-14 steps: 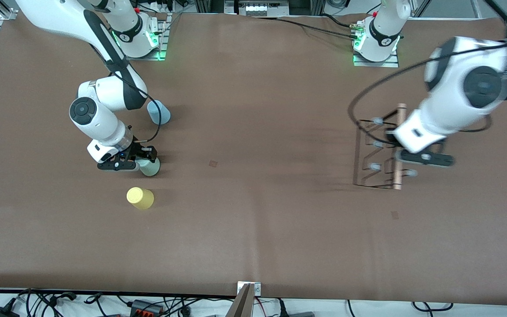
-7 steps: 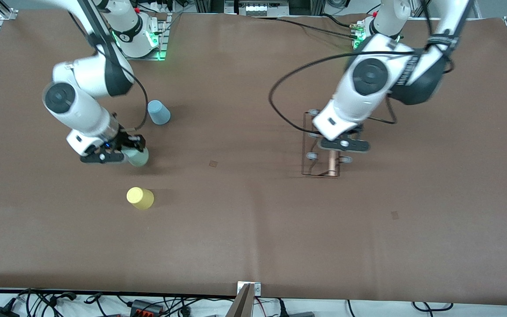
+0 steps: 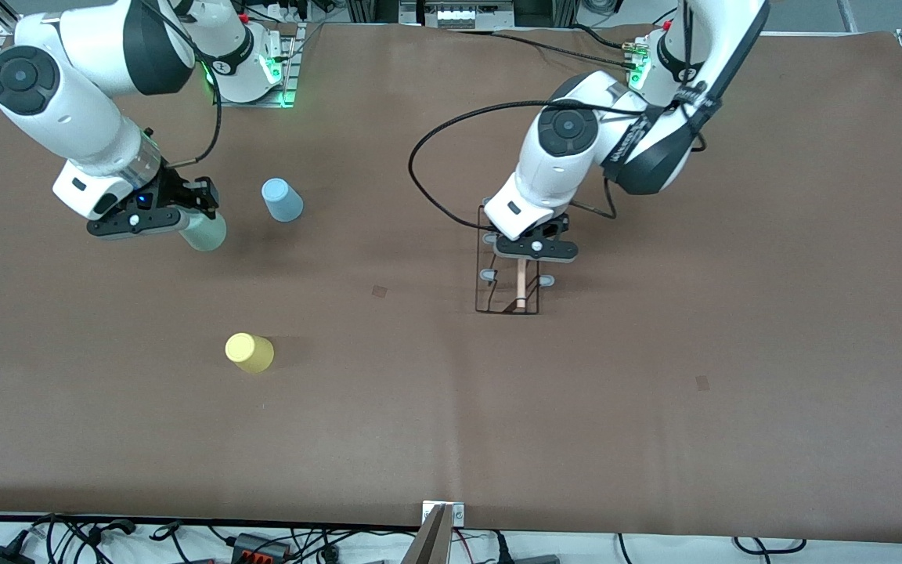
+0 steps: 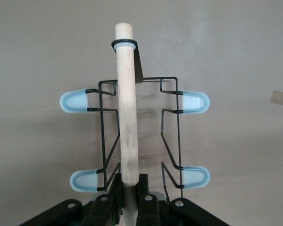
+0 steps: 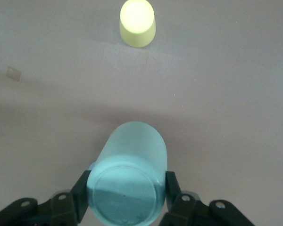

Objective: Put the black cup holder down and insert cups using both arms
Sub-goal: 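Slide the rack with the left gripper while the right gripper lifts the cup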

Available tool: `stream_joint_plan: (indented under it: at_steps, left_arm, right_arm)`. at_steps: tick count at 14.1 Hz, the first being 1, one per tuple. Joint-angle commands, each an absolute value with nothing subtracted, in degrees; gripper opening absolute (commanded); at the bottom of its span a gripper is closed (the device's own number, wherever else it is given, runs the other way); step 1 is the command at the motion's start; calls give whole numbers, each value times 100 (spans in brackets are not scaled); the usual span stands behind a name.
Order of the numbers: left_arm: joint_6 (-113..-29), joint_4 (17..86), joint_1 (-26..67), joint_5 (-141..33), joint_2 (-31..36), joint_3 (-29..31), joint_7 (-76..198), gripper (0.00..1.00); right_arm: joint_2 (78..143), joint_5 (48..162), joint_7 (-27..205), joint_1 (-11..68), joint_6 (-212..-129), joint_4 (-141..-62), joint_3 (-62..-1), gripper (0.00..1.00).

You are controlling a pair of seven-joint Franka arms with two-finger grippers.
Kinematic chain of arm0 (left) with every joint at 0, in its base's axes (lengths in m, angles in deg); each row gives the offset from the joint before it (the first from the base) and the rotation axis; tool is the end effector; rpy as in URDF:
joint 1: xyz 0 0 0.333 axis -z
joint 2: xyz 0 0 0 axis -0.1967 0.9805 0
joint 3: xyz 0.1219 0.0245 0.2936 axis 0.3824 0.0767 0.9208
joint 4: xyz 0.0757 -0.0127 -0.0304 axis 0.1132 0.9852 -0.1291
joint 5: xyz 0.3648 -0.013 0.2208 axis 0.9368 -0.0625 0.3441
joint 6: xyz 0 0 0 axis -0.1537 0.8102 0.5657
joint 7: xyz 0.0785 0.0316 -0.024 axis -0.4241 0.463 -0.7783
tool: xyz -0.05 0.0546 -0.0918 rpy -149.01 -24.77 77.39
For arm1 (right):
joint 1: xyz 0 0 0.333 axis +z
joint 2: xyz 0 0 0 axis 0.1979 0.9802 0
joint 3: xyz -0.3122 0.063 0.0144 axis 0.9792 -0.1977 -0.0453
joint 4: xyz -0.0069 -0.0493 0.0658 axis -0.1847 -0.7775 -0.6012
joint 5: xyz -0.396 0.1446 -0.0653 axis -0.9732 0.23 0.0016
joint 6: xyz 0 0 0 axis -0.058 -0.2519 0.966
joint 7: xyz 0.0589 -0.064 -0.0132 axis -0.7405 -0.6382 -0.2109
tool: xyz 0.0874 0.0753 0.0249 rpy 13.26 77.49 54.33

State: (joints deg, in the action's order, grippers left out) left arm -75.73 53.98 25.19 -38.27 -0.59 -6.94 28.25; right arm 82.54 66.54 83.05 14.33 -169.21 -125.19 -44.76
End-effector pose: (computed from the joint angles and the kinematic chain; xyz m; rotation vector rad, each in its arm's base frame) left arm 0.5317 -0.4134 0.3315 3.0860 -0.0700 -0.0695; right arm 0.5377 0.1001 0.4170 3.0884 0.2759 -0.0762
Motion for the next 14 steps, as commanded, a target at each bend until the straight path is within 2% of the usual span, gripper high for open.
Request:
stream_joint_plan:
  at_steps: [1, 5, 6, 7, 8, 11, 14]
  left_arm:
    - [-7612, 5220, 2698, -3389, 68, -687, 2593, 3]
    - [-7613, 5229, 2865, -3282, 253, -678, 2338, 3]
    - [-7595, 5229, 2866, -3256, 253, -687, 2347, 12]
    - [-7578, 5238, 2866, -3247, 262, -687, 2399, 32]
    - [-7577, 5229, 2831, -3247, 271, -687, 2425, 72]
    - [-7516, 5229, 2787, -3247, 183, -687, 2434, 100]
    - [-6684, 5115, 2594, -3247, -167, -687, 2801, 100]
  right_arm:
    - [8187, 6636, 8447, 1431, -16874, -12618, -4508, 12]
    - [8187, 6697, 8324, 1458, -16786, -12627, -4535, 12]
    - [8187, 6723, 8298, 1519, -16795, -12627, -4544, 12]
    - [8187, 6723, 8297, 1554, -16795, -12627, -4535, 12]
    - [8187, 6732, 8297, 1554, -16786, -12627, -4535, 12]
    - [8187, 6819, 7826, 1598, -16786, -12627, -4544, 12]
    - [8239, 7276, 6694, 1677, -16891, -12505, -5060, 12]
